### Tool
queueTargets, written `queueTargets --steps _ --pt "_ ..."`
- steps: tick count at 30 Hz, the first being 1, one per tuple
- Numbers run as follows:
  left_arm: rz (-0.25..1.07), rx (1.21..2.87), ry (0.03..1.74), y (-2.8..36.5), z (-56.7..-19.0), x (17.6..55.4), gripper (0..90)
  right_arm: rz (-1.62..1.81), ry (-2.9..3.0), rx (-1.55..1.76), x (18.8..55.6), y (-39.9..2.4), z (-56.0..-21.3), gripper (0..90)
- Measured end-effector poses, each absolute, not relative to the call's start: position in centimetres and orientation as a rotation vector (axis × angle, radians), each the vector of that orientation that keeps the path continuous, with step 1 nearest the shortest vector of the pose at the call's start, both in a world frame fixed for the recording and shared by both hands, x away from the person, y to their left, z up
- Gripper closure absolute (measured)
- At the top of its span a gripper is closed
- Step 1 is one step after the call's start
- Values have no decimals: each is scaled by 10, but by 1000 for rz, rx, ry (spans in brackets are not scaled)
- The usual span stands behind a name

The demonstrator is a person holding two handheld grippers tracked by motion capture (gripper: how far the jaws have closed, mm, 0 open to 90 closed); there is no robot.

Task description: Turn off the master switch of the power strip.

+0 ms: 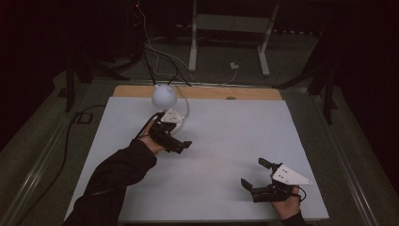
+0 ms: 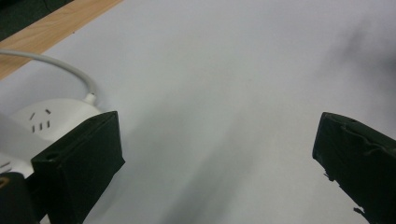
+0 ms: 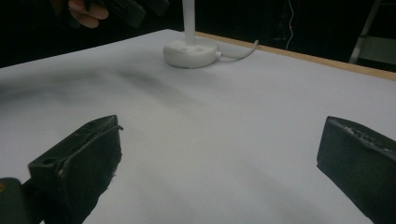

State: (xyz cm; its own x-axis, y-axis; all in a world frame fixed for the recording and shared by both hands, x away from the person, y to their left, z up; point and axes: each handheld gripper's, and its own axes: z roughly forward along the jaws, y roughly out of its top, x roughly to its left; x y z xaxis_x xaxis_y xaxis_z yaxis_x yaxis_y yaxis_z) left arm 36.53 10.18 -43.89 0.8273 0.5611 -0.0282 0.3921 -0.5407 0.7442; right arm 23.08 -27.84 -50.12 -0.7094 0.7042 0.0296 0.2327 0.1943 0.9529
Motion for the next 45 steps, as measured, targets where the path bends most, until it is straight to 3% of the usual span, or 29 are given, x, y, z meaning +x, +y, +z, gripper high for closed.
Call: queueTargets --steps 22,45 --pt "229 2169 607 151 -441 310 31 1520 2061 870 230 -277 -501 0" --pt "132 2129 667 200 -486 271 9 1509 2068 871 230 -276 -501 0"
